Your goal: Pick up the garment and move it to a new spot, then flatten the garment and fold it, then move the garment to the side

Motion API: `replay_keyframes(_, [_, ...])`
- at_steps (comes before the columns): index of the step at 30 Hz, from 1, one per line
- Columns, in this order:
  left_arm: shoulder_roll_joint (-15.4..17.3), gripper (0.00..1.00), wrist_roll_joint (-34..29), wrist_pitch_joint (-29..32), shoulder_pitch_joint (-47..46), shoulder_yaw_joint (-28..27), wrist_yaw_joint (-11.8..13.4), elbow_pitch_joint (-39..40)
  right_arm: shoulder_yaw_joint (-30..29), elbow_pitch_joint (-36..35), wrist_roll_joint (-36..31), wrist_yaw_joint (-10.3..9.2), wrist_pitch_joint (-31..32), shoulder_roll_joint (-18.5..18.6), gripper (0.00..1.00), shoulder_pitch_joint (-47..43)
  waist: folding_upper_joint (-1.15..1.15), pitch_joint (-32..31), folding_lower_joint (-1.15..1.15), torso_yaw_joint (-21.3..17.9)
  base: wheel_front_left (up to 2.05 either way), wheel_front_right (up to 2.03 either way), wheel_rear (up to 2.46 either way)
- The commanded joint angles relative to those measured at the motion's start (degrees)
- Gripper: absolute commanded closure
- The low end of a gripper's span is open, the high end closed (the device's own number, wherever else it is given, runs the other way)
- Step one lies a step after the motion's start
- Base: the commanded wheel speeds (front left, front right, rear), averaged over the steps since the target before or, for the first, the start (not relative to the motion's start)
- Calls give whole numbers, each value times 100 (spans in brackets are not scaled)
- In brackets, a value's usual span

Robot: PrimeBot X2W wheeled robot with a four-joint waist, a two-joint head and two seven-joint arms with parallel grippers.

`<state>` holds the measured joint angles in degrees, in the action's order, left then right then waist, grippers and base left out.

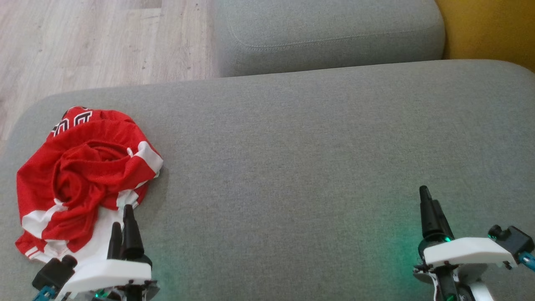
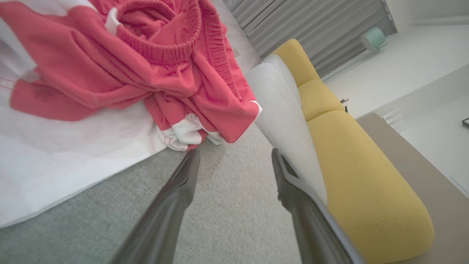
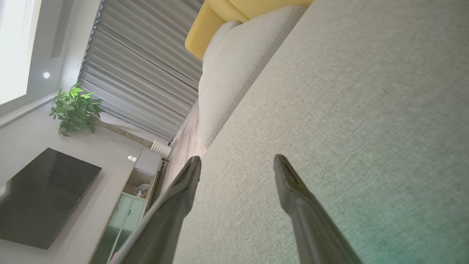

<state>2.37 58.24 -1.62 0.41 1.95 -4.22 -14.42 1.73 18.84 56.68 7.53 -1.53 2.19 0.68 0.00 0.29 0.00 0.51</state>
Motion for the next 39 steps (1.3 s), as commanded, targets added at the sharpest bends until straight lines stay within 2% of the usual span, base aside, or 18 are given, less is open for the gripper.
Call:
replay_keyframes(1, [31, 0, -239, -83, -254, -21, 37, 231, 124, -228, -258, -2, -101, 36, 0, 348, 0, 1, 0, 6, 0, 0, 0])
replay_keyframes(9, [33, 0, -752, -201, -264, 17, 164, 258, 315, -258, -749, -2, -218, 39, 0, 400, 0, 3, 0, 32, 0, 0, 0])
replay_keyframes(39, [41, 0, -2922, -712, -283, 218, 238, 281, 818, -195, -2950, -3, -725, 52, 0, 535, 0, -11, 0, 109, 0, 0, 0])
